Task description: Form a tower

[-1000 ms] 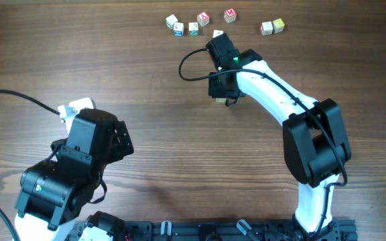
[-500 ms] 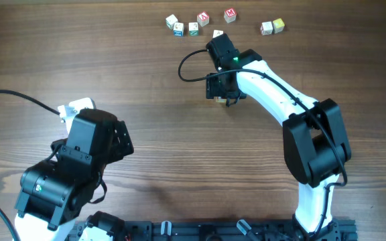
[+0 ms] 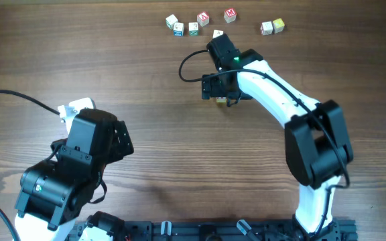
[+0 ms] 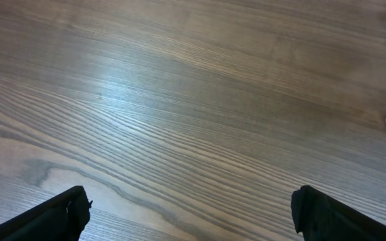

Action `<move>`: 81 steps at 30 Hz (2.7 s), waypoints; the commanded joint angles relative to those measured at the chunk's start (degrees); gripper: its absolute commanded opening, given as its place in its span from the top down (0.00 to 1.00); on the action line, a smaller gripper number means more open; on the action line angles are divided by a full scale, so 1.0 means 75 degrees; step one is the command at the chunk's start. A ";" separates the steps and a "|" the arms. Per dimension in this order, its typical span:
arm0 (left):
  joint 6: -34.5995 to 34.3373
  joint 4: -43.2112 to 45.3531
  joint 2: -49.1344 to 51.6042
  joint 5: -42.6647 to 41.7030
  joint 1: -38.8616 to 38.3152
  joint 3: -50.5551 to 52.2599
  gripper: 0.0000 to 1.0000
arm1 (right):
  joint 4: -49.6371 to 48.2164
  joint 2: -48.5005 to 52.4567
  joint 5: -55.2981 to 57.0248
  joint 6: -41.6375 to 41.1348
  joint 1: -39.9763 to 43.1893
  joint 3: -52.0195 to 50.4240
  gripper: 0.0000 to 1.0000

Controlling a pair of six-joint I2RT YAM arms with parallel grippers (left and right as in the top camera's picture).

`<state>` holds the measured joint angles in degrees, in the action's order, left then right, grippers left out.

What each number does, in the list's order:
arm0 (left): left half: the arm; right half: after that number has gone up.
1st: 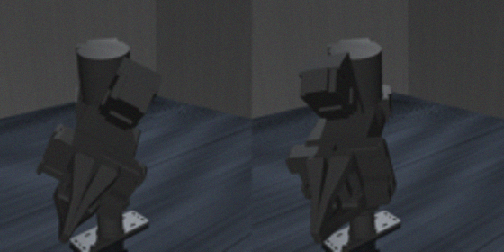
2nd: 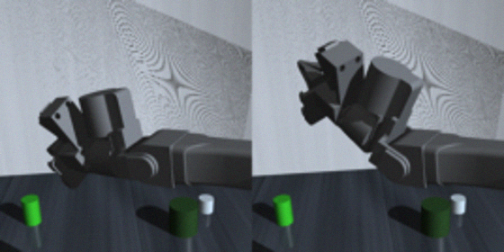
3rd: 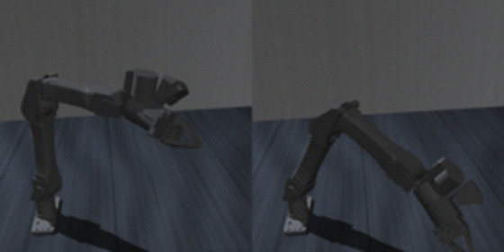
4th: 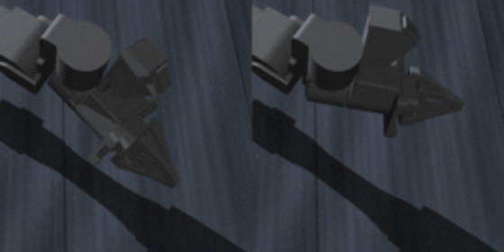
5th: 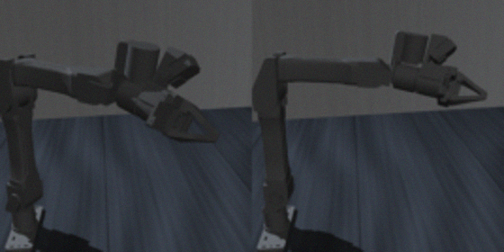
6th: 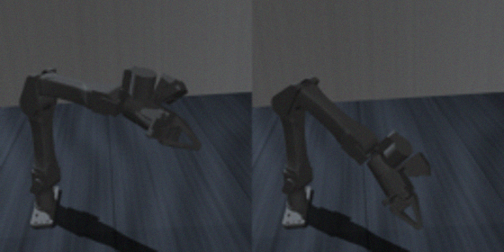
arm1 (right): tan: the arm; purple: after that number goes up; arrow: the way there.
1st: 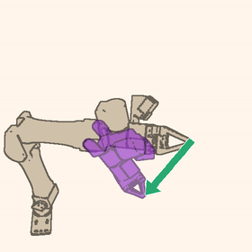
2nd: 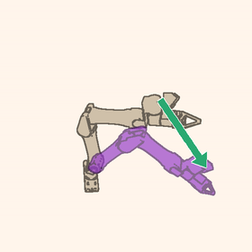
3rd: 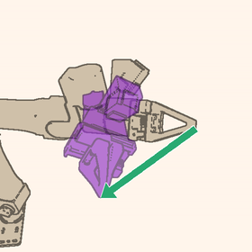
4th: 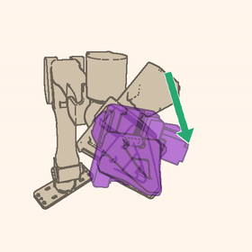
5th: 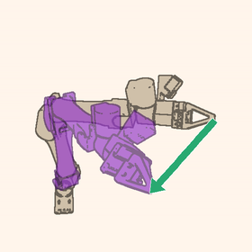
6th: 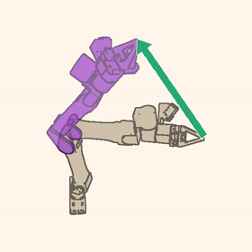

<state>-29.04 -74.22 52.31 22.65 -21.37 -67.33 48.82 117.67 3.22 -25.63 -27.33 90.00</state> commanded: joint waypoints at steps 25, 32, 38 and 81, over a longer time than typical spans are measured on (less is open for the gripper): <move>-0.0079 0.0003 -0.0003 0.0017 0.0044 0.0026 0.00 | 0.2130 -0.5931 0.1003 0.0020 -0.0003 0.0143 0.00; -0.0079 0.0003 -0.0003 0.0017 0.0044 0.0026 0.00 | 0.1594 -0.6079 0.3104 0.0201 0.0676 0.0140 0.00; -0.0079 0.0003 -0.0003 0.0017 0.0044 0.0026 0.00 | 0.0079 -0.7026 0.1781 0.1906 0.3494 -0.0178 0.00; -0.0079 0.0003 -0.0003 0.0017 0.0044 0.0026 0.00 | -0.6706 -1.5583 0.1495 0.2398 0.3756 -1.1954 0.00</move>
<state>-29.04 -74.22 52.31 22.68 -21.37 -67.33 -1.28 0.78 15.22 -12.86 0.60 0.34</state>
